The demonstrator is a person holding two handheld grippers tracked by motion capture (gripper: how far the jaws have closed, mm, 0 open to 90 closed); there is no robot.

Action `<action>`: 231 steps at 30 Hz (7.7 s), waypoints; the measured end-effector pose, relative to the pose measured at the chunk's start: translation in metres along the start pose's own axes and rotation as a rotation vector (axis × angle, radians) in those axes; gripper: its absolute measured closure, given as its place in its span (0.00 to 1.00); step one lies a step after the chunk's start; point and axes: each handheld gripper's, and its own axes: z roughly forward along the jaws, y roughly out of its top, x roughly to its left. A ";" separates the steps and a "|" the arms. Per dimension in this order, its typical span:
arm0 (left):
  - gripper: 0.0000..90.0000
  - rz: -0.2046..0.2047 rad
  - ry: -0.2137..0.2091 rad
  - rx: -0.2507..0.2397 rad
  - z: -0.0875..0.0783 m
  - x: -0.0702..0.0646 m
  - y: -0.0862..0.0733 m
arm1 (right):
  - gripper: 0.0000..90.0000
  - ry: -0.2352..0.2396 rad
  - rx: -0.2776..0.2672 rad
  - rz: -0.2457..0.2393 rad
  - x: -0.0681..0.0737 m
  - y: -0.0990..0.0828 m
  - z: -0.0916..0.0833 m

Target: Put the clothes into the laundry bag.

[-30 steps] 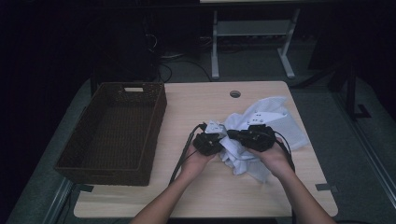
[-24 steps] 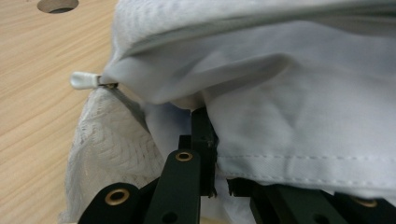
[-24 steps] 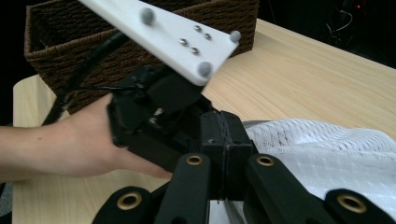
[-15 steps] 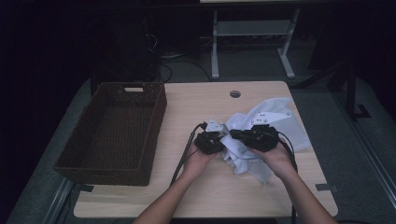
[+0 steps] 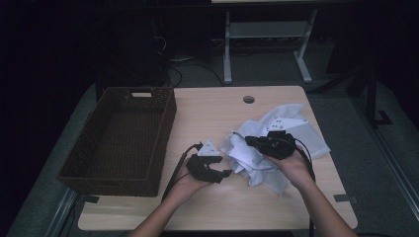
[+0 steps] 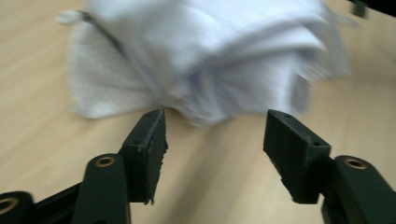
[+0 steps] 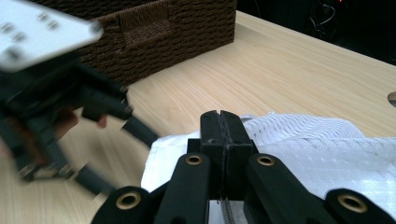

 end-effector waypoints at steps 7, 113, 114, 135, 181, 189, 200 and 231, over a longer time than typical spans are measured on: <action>0.43 0.044 -0.050 0.016 0.035 -0.018 0.007 | 0.99 -0.004 0.011 -0.004 0.000 -0.001 0.002; 0.99 -0.106 -0.037 0.035 -0.018 0.008 -0.035 | 0.38 0.000 0.260 -0.211 0.074 -0.061 0.019; 0.99 -0.107 -0.038 0.035 -0.018 0.008 -0.035 | 0.41 -0.009 0.270 -0.218 0.073 -0.065 0.022; 0.99 -0.078 -0.035 0.043 -0.017 0.007 -0.036 | 0.97 -0.042 0.304 -0.211 0.066 -0.081 0.035; 0.99 -0.027 -0.076 0.056 -0.004 -0.005 -0.031 | 0.89 -0.147 0.158 -0.018 0.025 -0.044 0.071; 0.99 -0.027 -0.073 0.062 -0.003 -0.003 -0.033 | 0.77 -0.119 0.153 -0.005 0.025 -0.043 0.067; 0.99 -0.035 -0.068 0.056 -0.003 -0.003 -0.033 | 0.59 -0.048 0.126 0.019 0.027 -0.043 0.028; 0.99 -0.015 -0.066 0.059 -0.002 -0.004 -0.033 | 0.43 -0.089 0.214 0.106 0.003 -0.114 -0.011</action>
